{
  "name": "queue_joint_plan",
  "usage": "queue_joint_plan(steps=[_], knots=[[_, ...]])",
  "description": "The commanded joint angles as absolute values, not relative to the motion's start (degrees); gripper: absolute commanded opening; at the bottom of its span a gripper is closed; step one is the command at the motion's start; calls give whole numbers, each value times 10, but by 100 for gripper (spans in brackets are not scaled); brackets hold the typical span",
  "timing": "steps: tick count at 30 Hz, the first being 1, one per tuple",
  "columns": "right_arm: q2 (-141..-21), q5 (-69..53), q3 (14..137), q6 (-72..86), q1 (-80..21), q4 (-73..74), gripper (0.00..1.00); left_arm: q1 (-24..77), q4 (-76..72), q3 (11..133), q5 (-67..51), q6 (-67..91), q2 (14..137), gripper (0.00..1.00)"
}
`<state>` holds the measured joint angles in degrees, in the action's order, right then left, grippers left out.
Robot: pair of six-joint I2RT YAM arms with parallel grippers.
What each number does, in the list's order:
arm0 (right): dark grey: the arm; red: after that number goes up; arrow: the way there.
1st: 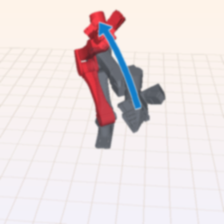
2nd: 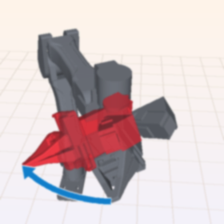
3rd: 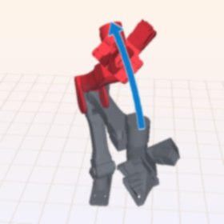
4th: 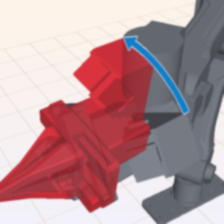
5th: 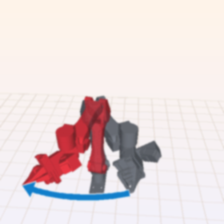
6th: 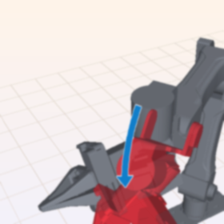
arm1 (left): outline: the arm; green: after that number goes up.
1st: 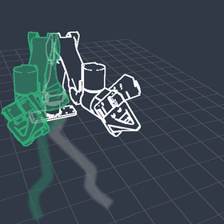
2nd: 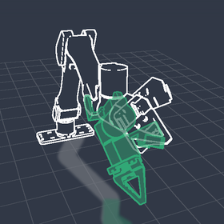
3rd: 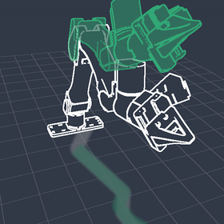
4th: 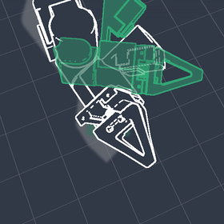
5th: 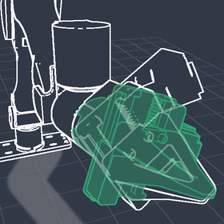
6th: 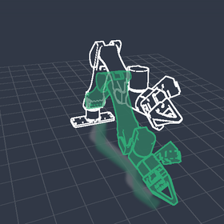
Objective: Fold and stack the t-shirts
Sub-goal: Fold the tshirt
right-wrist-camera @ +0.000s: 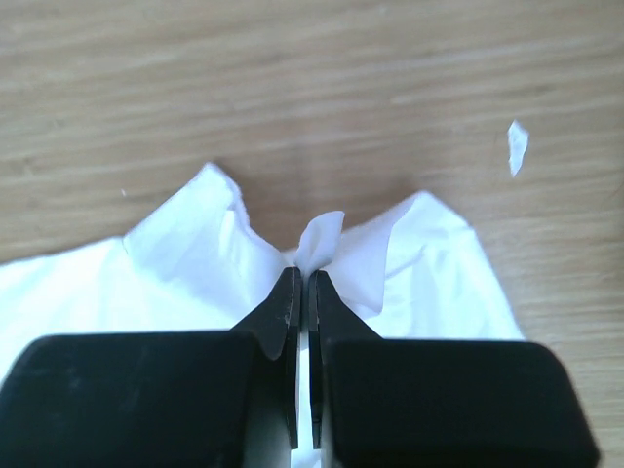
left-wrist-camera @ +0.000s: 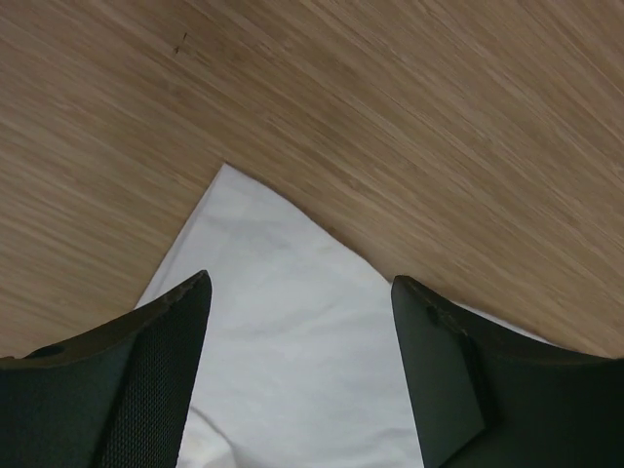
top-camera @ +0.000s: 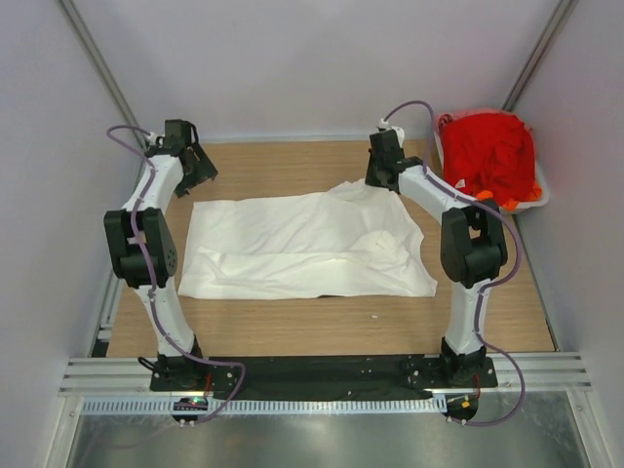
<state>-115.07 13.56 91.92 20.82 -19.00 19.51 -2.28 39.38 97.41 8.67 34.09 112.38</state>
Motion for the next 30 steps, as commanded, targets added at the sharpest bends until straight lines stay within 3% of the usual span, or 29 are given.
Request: queue_joint_plan(steps=[1,9,26,30], knots=[[-1106,93,884,230,-190,156,1,-26,424,1029,123,330,1181,75],[-1073,76,821,232,-190,139,1,-25,446,1078,145,331,1260,68],[-1069,68,803,229,-190,138,1,-25,436,1125,158,326,1343,60],[-1068,71,802,228,-190,141,1,-25,440,1126,153,324,1342,33]])
